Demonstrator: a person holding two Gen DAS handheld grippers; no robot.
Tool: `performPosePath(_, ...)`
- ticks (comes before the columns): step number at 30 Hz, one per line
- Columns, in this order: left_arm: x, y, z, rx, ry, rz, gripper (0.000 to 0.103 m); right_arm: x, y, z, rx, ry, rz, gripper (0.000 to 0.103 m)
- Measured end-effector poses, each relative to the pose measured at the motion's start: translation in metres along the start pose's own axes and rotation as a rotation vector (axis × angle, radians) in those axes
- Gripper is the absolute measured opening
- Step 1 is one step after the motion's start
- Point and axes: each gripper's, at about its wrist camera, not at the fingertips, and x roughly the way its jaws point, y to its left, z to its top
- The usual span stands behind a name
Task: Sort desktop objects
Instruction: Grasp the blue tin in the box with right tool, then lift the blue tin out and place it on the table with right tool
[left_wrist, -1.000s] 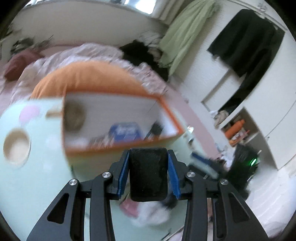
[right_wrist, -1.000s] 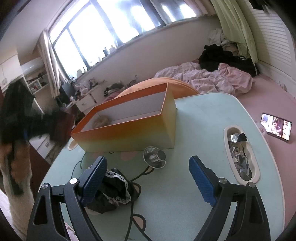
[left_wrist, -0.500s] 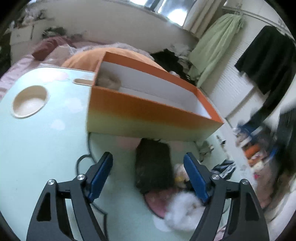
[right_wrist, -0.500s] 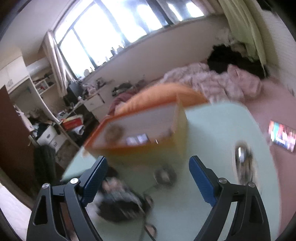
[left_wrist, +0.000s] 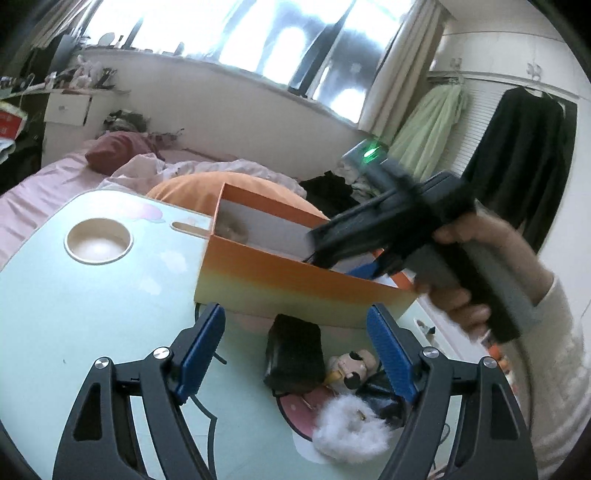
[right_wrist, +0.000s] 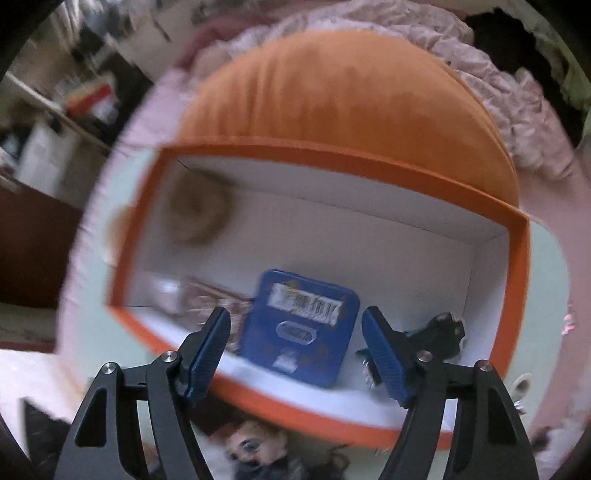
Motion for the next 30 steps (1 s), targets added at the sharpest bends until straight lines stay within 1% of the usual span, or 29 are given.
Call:
performPosePath(1,0.001,0.000,0.000,-0.002,0.004,0.000,0.079,0.008,0.000,0.001,0.017,0.000,0.020,0.079)
performPosePath(2,0.001,-0.001,0.002,-0.002,0.004,0.000,0.079,0.011,-0.001,0.002,0.035,-0.012,0.065,0.094)
performPosePath(3,-0.001,-0.001,0.001,-0.002,0.000,-0.001,0.079,0.013,0.001,0.001,0.024,-0.039,0.059,0.097)
performPosePath(4,-0.002,-0.001,0.001,-0.001,-0.004,-0.004,0.079,0.012,0.002,0.000,0.016,-0.062,0.039,0.097)
performPosePath(6,-0.003,-0.002,0.000,-0.002,-0.008,-0.005,0.079,0.009,-0.001,-0.003,0.013,-0.111,0.032,0.094)
performPosePath(7,-0.002,-0.002,0.000,-0.004,-0.003,-0.004,0.079,0.007,-0.006,-0.004,0.021,-0.138,0.039,0.087)
performPosePath(9,-0.002,-0.002,0.000,-0.007,-0.001,-0.003,0.079,-0.002,-0.025,-0.005,0.084,-0.181,0.070,0.070)
performPosePath(10,-0.003,-0.002,0.000,-0.007,-0.003,-0.004,0.079,-0.002,-0.035,-0.005,0.106,-0.186,0.092,0.066)
performPosePath(11,-0.004,-0.003,0.000,-0.007,-0.009,-0.006,0.079,-0.003,-0.042,-0.005,0.115,-0.191,0.120,0.066)
performPosePath(12,-0.003,-0.003,-0.001,-0.005,-0.009,-0.006,0.079,-0.005,-0.048,-0.005,0.111,-0.191,0.126,0.066)
performPosePath(13,-0.002,-0.002,-0.001,-0.004,-0.006,-0.004,0.079,-0.008,-0.055,-0.009,0.112,-0.193,0.109,0.066)
performPosePath(14,-0.001,-0.002,-0.001,-0.002,-0.001,-0.001,0.079,-0.009,-0.058,-0.009,0.121,-0.199,0.069,0.066)
performPosePath(16,0.000,-0.001,-0.001,-0.003,0.002,-0.001,0.079,-0.012,-0.055,-0.013,0.123,-0.250,-0.028,0.066)
performPosePath(17,-0.001,-0.001,-0.001,-0.003,0.001,-0.002,0.079,-0.012,-0.055,-0.013,0.112,-0.263,-0.044,0.066)
performPosePath(20,-0.001,0.000,0.000,-0.006,-0.003,-0.004,0.079,-0.009,-0.060,-0.013,0.134,-0.247,0.016,0.067)
performPosePath(21,-0.001,0.001,0.000,-0.006,-0.003,-0.005,0.079,-0.008,-0.057,-0.013,0.122,-0.245,0.007,0.068)
performPosePath(22,-0.001,0.001,0.000,-0.006,-0.003,-0.005,0.079,-0.008,-0.050,-0.011,0.088,-0.232,-0.022,0.069)
performPosePath(24,-0.001,0.000,0.000,-0.003,-0.004,-0.005,0.079,-0.004,-0.034,-0.006,0.026,-0.212,-0.114,0.069)
performPosePath(26,0.000,0.000,0.000,-0.001,-0.004,-0.004,0.079,-0.003,-0.024,-0.006,0.010,-0.234,-0.176,0.065)
performPosePath(28,0.000,0.002,0.001,-0.006,0.000,-0.003,0.079,-0.003,-0.023,-0.010,0.026,-0.260,-0.154,0.065)
performPosePath(29,0.000,0.002,0.001,-0.008,0.000,-0.002,0.079,-0.005,-0.024,-0.012,0.043,-0.287,-0.119,0.065)
performPosePath(30,0.000,0.003,0.002,-0.010,-0.002,-0.002,0.079,-0.010,-0.026,-0.016,0.068,-0.331,-0.081,0.065)
